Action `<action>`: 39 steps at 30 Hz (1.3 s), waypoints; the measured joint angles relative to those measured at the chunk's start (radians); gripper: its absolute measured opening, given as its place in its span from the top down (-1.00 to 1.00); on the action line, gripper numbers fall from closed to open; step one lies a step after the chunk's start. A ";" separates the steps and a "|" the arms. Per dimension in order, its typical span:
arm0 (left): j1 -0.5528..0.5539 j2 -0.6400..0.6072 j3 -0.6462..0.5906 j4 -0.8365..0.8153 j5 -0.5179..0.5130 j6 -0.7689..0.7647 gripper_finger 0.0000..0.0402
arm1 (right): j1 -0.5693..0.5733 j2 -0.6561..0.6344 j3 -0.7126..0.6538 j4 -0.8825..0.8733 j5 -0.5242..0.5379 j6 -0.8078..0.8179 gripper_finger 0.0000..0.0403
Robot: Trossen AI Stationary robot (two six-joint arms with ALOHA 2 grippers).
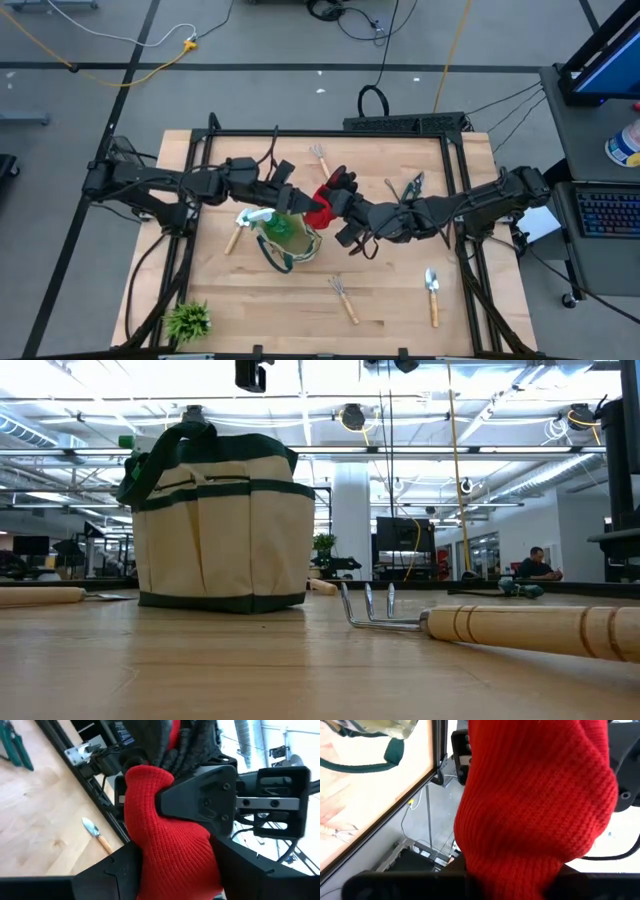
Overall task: Pick & Place Garden tools in Gardening bag
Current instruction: Put the gloves into the gardening bag
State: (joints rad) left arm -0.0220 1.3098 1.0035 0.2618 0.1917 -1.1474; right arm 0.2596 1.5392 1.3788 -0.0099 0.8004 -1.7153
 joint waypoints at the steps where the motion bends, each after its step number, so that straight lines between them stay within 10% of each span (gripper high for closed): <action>1: -0.001 0.000 0.000 -0.001 0.000 -0.004 -0.13 | -0.001 0.001 0.000 0.001 -0.003 0.001 0.74; 39: -0.033 0.045 0.002 0.027 0.052 0.046 0.10 | -0.024 0.004 -0.002 -0.031 -0.085 0.054 0.74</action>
State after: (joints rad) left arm -0.0547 1.3548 1.0054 0.2891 0.2435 -1.1011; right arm 0.2356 1.5436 1.3769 -0.0413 0.7154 -1.6616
